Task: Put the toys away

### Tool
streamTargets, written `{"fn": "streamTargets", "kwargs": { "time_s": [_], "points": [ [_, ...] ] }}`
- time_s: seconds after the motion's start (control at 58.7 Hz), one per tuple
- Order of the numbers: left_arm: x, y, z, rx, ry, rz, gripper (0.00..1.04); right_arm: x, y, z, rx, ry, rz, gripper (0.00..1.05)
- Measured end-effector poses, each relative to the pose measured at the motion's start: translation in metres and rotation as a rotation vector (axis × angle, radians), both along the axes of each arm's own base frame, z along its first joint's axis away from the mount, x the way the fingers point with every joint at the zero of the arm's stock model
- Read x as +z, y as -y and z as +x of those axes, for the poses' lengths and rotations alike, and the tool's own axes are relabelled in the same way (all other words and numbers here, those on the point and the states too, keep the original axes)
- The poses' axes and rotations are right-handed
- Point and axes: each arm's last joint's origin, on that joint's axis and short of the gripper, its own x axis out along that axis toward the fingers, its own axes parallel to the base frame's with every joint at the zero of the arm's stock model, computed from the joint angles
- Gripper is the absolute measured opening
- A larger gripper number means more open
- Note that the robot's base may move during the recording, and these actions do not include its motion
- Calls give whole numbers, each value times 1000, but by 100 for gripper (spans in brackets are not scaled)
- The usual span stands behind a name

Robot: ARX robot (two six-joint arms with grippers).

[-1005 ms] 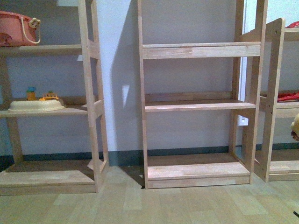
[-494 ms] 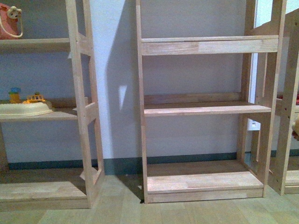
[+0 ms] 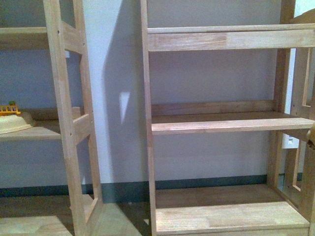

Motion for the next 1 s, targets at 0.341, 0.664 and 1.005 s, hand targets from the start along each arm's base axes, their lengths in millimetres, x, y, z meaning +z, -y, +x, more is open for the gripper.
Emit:
{"fn": "streamTargets", "kwargs": {
  "time_s": [0.341, 0.664, 1.005],
  "points": [
    [0, 0, 0, 0, 0, 0, 98, 0, 0, 0, 0, -1, 0, 7],
    [0, 0, 0, 0, 0, 0, 98, 0, 0, 0, 1, -1, 0, 7],
    [0, 0, 0, 0, 0, 0, 98, 0, 0, 0, 0, -1, 0, 7]
  ]
}}
